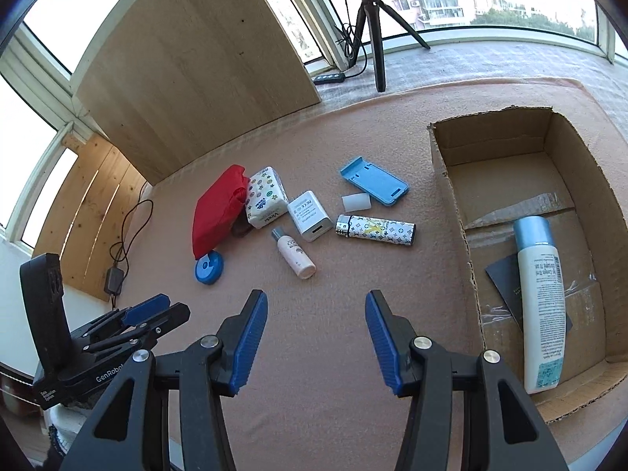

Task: Organize objects
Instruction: 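Grasp the red fabric bag with the right gripper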

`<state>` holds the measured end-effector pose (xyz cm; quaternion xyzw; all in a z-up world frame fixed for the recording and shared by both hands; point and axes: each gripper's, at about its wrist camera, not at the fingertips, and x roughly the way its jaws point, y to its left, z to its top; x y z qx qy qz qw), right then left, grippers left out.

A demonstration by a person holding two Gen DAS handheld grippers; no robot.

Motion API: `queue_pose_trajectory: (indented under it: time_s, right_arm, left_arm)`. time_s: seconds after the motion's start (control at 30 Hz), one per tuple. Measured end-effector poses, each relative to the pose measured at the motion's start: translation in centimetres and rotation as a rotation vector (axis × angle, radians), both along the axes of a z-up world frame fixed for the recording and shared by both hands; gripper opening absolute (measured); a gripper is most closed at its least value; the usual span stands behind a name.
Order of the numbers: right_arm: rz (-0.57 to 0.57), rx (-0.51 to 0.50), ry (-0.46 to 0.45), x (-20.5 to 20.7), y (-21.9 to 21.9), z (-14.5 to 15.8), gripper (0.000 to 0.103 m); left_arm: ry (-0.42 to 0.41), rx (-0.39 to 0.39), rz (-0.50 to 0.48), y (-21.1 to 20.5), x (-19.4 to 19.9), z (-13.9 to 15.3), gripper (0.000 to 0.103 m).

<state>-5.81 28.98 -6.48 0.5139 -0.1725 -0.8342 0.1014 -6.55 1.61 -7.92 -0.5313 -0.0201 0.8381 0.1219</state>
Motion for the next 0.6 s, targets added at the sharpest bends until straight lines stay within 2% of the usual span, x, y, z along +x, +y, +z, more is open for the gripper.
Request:
queue_pose_trajectory:
  time_s: [0.3, 0.6]
  right_arm:
    - [0.052, -0.012, 0.002, -2.5, -2.8, 0.3, 0.048]
    - [0.127, -0.025, 0.032, -10.3, -7.1, 0.5, 0.048]
  left_arm:
    - [-0.004, 0.01, 0.088, -3.5, -2.4, -0.7, 0.052]
    - [-0.01, 0.026, 0.164, -6.9, -2.8, -1.2, 0.052]
